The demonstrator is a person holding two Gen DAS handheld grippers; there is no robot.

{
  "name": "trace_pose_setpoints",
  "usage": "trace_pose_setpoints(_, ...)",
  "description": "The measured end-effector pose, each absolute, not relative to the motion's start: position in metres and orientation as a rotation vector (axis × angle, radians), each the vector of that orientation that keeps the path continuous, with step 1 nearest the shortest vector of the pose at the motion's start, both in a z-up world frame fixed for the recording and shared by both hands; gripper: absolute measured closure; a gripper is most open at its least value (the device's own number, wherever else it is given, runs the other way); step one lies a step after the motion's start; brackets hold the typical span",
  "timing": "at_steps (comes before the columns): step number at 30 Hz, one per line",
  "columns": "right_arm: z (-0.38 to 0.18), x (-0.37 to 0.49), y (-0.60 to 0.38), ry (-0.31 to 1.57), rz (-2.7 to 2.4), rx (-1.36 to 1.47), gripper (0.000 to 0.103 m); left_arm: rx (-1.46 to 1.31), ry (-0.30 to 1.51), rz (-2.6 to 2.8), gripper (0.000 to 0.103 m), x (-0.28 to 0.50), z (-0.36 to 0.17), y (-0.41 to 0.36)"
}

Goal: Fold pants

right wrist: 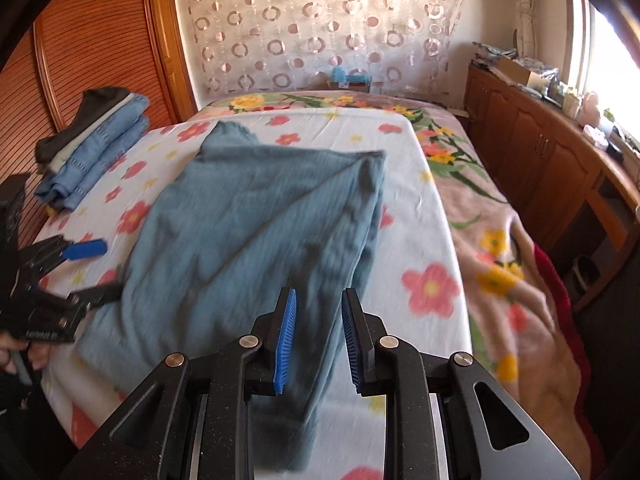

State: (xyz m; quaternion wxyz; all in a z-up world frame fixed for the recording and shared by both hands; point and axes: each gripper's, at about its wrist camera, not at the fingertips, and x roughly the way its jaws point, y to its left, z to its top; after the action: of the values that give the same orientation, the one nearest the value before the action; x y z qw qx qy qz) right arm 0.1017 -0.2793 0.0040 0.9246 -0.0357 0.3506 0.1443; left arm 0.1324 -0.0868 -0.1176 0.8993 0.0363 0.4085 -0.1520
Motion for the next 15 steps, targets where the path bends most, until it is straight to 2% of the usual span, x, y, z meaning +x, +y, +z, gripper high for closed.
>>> trace_pose_setpoints(12,0.004,0.045,-0.306,0.730,0.249,-0.008,0.078,0.078,0.795,-0.367,0.021,0.109,-0.102,-0.096)
trace_pose_setpoints(15,0.001,0.037,-0.305,0.734,0.262,0.016,0.078,0.076,0.788,-0.420,0.025,0.094,-0.098,-0.103)
